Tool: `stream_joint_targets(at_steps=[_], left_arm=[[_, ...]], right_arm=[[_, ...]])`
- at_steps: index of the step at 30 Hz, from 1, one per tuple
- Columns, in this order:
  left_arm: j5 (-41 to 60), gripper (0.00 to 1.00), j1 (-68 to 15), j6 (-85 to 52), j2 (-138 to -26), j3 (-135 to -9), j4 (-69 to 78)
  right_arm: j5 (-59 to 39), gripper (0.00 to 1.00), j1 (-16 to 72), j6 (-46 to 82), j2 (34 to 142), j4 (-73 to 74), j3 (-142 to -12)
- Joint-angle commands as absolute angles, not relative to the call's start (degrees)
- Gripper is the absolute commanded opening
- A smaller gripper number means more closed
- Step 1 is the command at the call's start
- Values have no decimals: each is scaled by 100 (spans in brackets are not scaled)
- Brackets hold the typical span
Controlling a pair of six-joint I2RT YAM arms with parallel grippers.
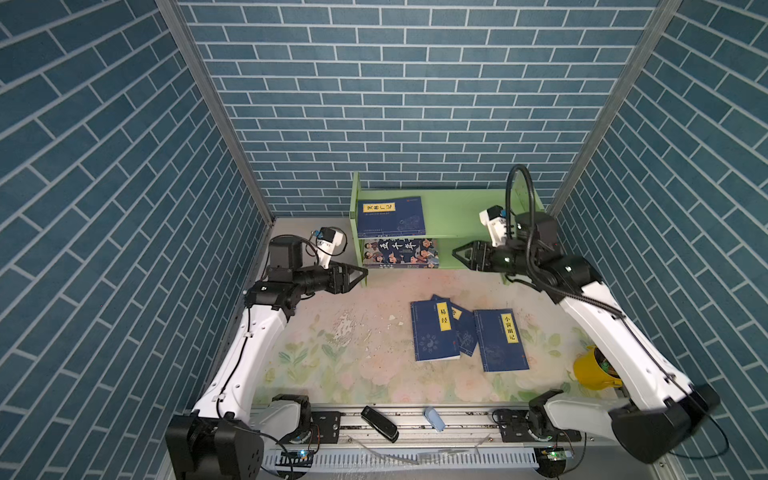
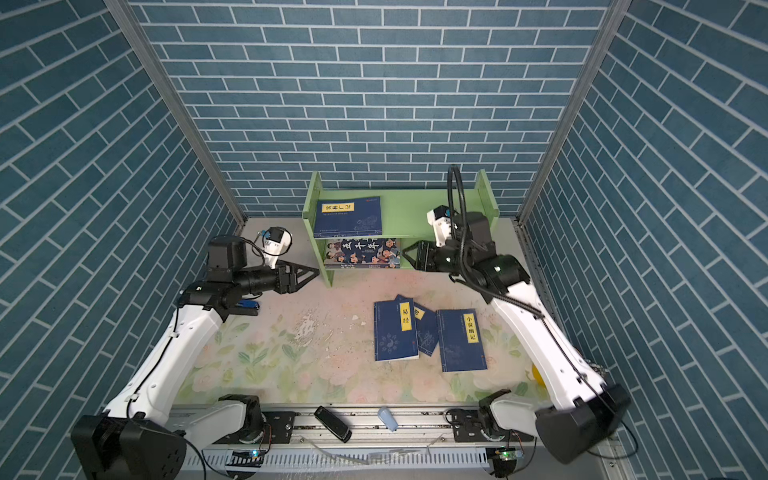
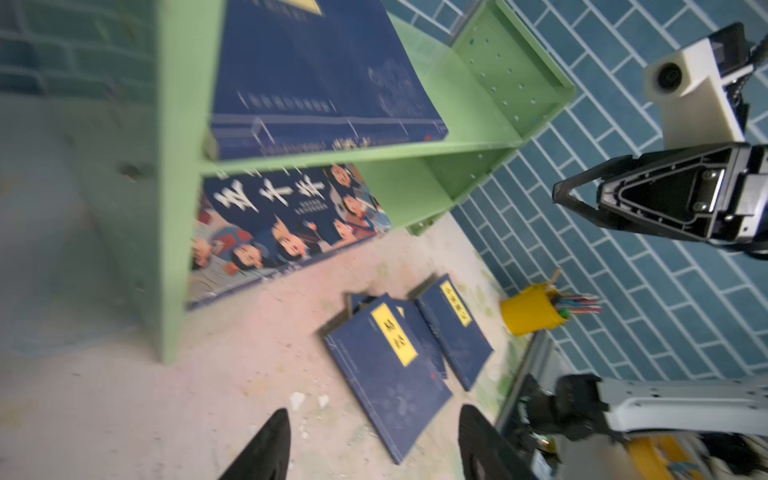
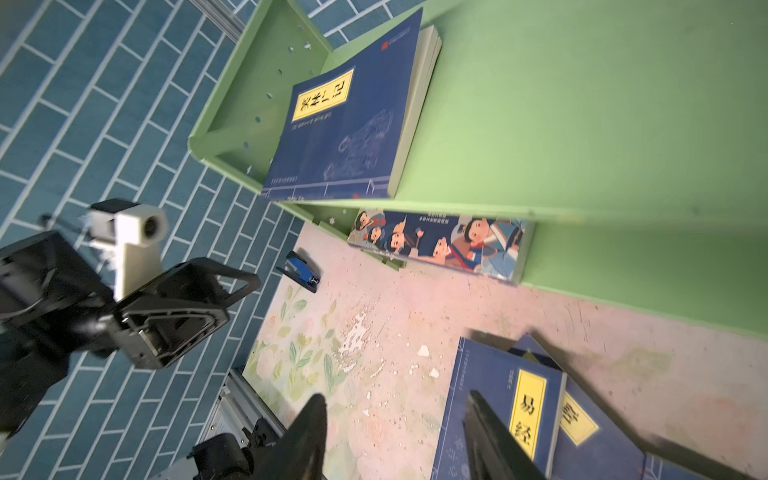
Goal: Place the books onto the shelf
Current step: 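Withdraw both grippers from the shelf toward the blue books on the table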
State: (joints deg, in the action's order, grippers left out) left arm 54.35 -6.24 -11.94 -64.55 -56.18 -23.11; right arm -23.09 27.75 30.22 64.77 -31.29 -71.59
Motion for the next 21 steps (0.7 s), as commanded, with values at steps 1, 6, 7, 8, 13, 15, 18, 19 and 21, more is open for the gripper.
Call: stream_joint_targets(at_steps=[1,6,7,8,13,15,18,19,21], left_arm=[[6363,66,-1010,-1718,-6432,-5316,-2014],[5810,66,-1379,-1697,-6599,-4930,-2120],[5621,66,-1380,-1847,-6623,-4811,-2011],[5467,66,-1380,-1916,-6650,-4733,-1946],[4872,66,-1380,-2323,-6653,-4069,-1512],[4741,67,-1358,-2453,-6707,-3900,-1380],[4651,68,-1327,-2554,-6836,-3739,-1203],[4659,69,-1327,-2575,-6909,-3678,-1122],[4667,69,-1327,-2637,-7015,-3560,-926]], right_arm=[[-1829,53,2953,3499,5857,-2603,-5872],[-1585,53,3149,4271,4873,-1738,-3980],[-1522,53,3162,4390,4733,-1603,-3707],[-1449,53,3163,4474,4659,-1564,-3534],[-1250,55,3172,4643,4758,-1348,-2963],[-1252,56,3160,4693,4961,-1120,-2835],[-1266,57,3160,4638,5517,-883,-2846],[-1365,57,3159,4615,5698,-704,-2848],[-1451,58,3163,4606,6076,-432,-2865]])
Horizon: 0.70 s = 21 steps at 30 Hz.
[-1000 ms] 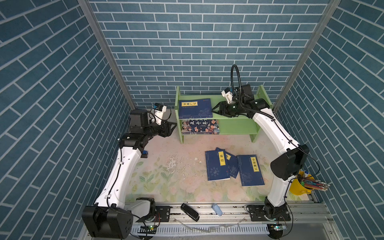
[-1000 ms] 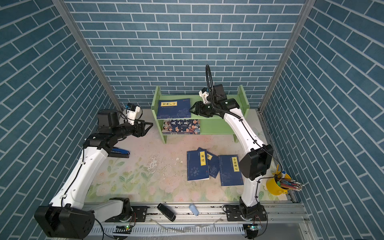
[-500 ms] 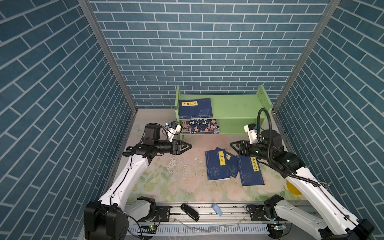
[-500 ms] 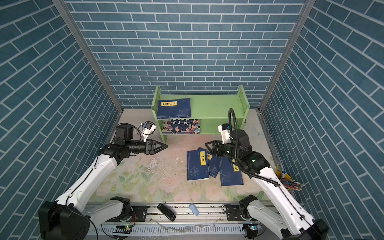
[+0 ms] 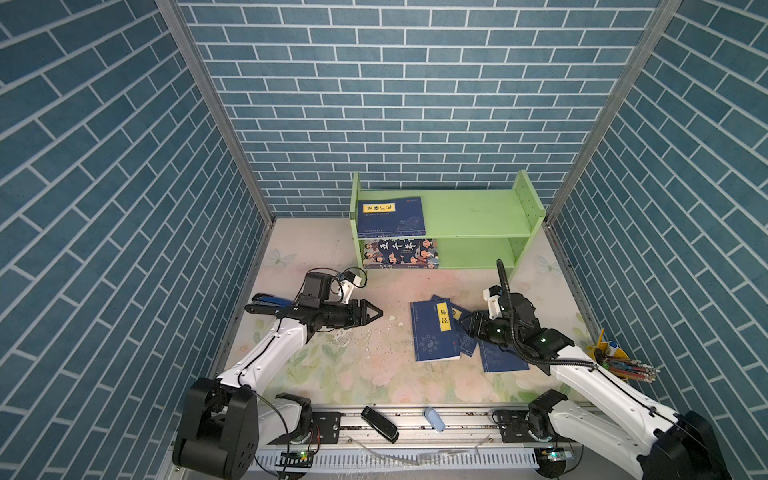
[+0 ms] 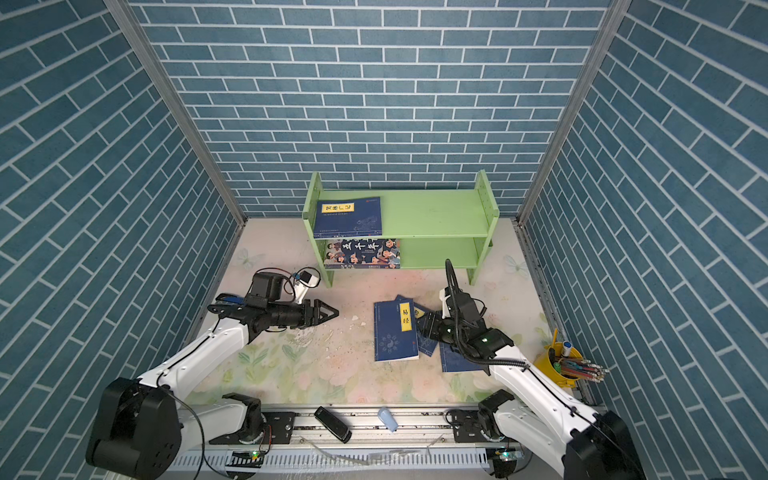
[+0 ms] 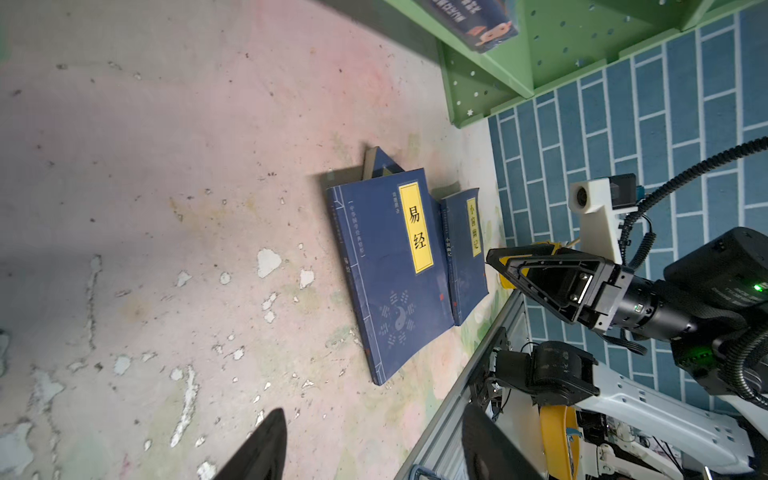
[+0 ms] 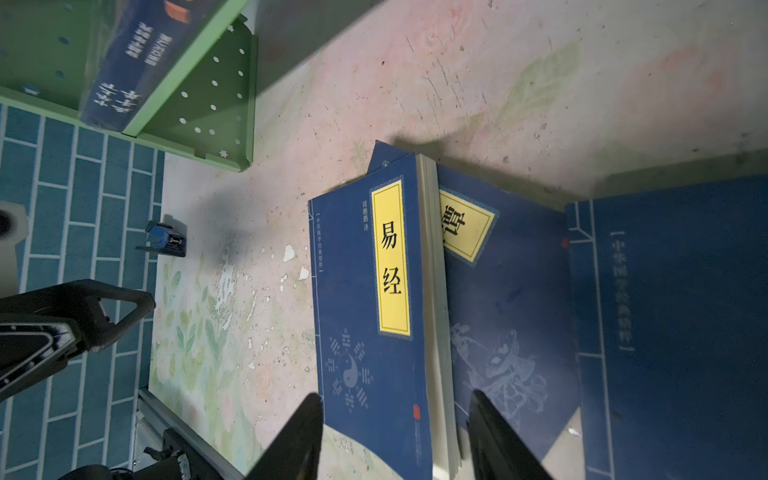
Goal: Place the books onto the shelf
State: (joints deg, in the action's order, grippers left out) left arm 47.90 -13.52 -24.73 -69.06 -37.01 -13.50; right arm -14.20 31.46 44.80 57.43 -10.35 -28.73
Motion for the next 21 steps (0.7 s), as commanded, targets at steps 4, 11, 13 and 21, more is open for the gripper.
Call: stream_joint_targets(at_steps=[4,11,13,21], left_arm=[[4760,71,-1327,-2757,-7313,-3429,-605],[5047,69,-1362,-2979,-7935,-3479,-187],[5130,68,-1405,-2983,-8095,-3506,-60],[5335,67,-1731,-2908,-8641,-3679,116]], right_arm=[[-1330,58,3163,4527,6540,-246,-2950],[-1596,58,3155,4462,7277,-98,-3124],[-1781,58,3151,4480,7424,10,-3141],[-2536,55,3215,4480,7920,175,-3283]])
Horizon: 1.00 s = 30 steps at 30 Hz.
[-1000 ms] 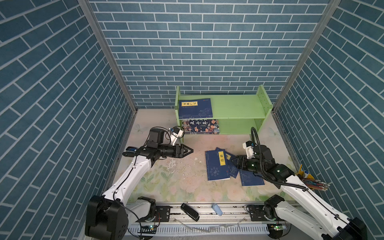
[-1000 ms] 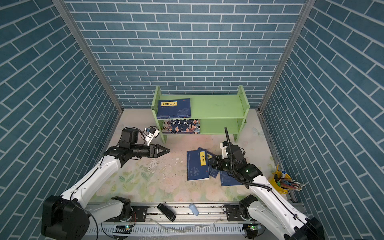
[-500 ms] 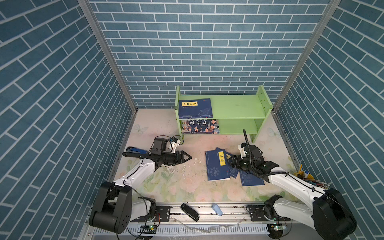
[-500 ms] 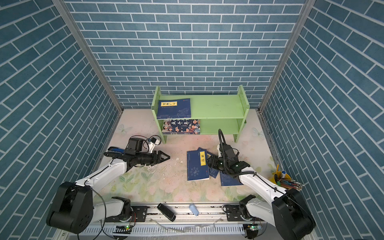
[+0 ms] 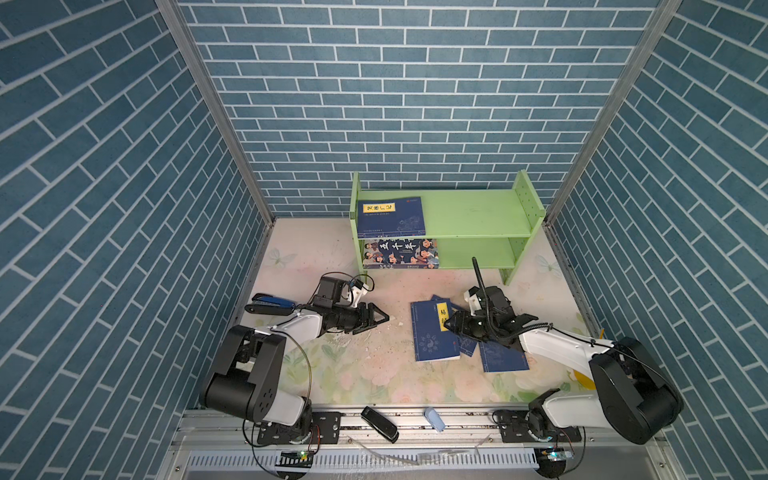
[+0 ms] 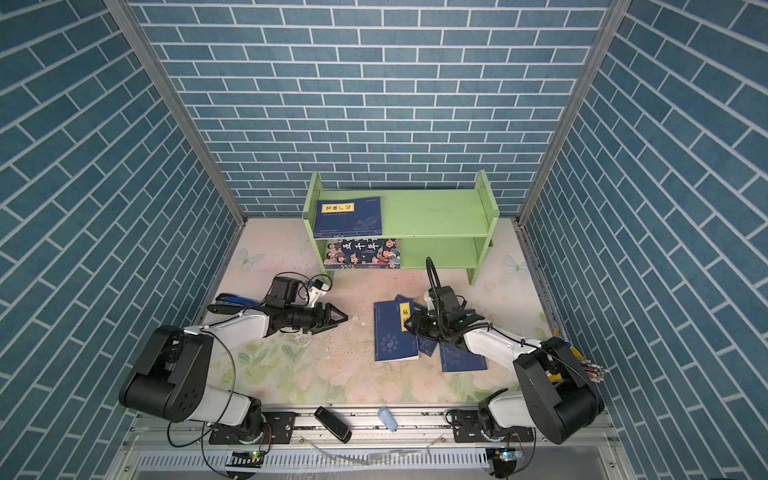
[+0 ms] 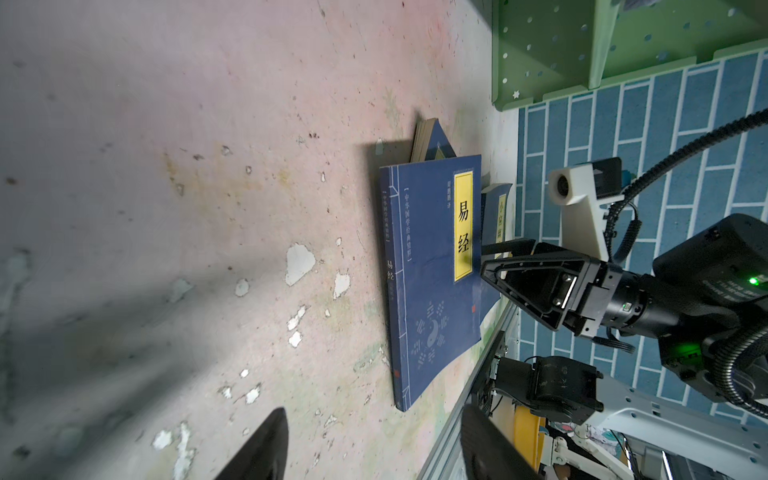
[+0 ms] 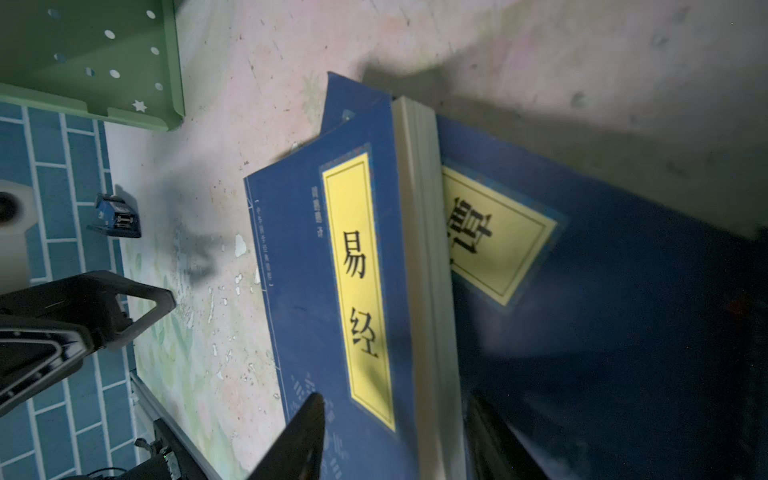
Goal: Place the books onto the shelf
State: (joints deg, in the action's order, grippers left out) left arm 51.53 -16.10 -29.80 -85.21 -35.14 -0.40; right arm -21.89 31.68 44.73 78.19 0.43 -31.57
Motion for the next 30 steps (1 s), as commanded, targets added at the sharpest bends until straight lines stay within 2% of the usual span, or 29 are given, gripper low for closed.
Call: stream_joint_targets(at_steps=[1,7,20,30], left_arm=[[5355,66,-1788,-2856,-8715,-3707,121],[4974,64,-2014,-2663,-8930,-3606,271],[5163,60,-2337,-2835,-10075,-3946,801],[5357,60,-2448,-3041,-10195,-3981,967]], right_arm=[[-2585,54,3233,4490,7961,204,-3287],[-2716,51,3441,4603,8214,322,-3328],[-2681,41,3610,4755,8702,923,-3340],[-2872,26,3703,4840,8945,1421,-3333]])
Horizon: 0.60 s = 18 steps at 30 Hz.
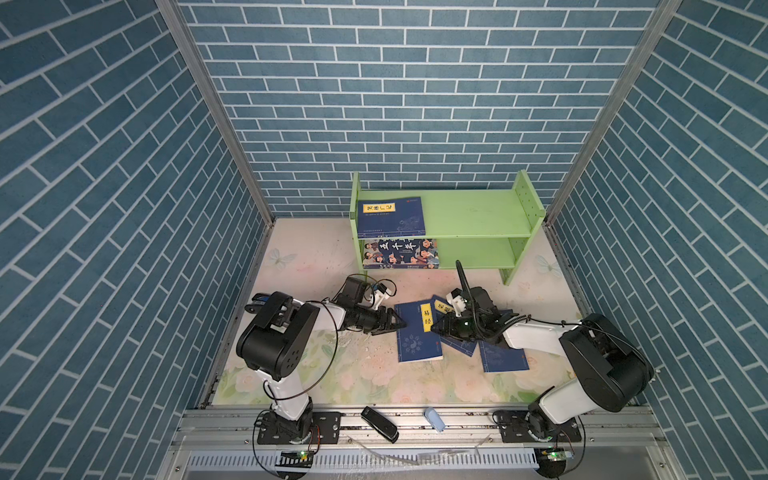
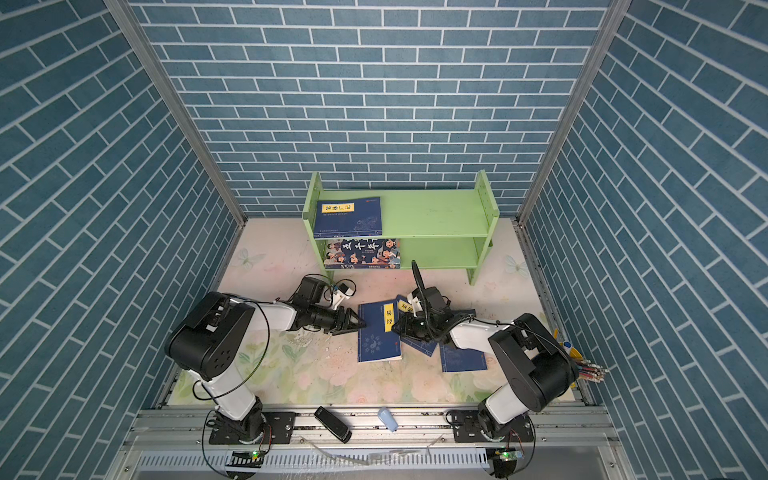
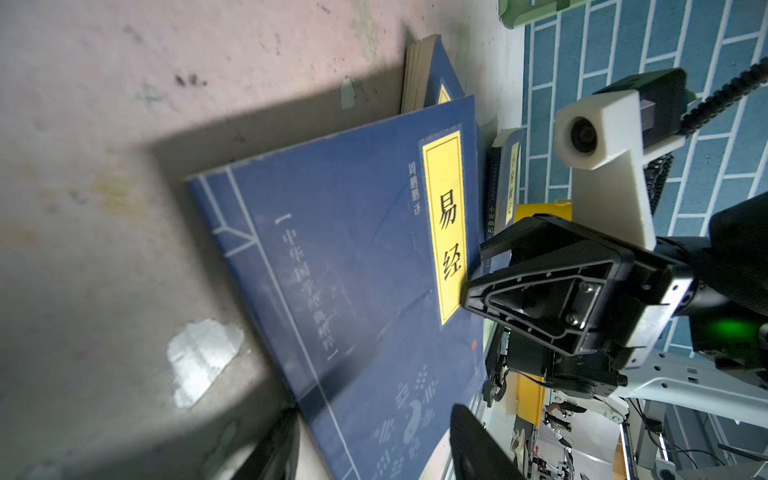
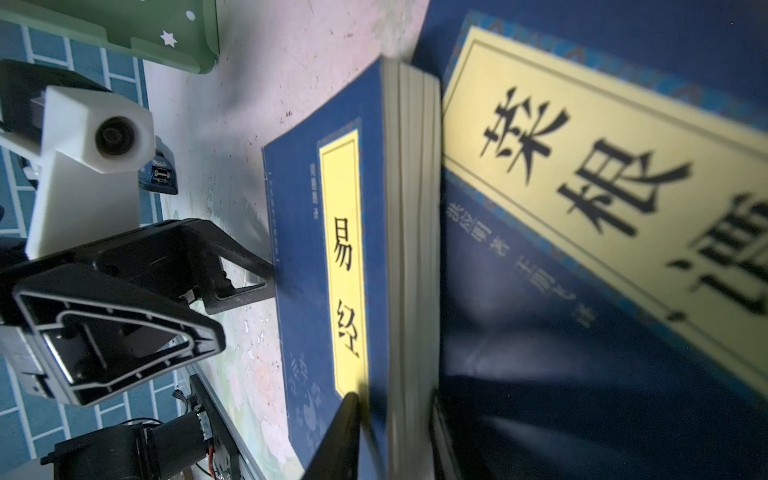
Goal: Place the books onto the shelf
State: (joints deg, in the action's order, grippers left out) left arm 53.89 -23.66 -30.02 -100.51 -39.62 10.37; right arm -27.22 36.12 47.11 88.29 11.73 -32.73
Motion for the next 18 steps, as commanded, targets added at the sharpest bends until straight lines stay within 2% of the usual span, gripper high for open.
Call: stream_joint_targets(at_steps=[1,10,18], left_arm=[[5363,60,-2452,-3034,-10143,-3973,975],[5291,60,-2452,-2887,-9595,-3806,791],[5410,57,-2440,-2947,-9424,-3664,929]], right_arm=[[-2874,24,3709,4859,8921,1478,-3306],[-2990,0,3716,5016,8598,2029,-2984],[-3355,0,3709,5378,8589,2957,-2723]])
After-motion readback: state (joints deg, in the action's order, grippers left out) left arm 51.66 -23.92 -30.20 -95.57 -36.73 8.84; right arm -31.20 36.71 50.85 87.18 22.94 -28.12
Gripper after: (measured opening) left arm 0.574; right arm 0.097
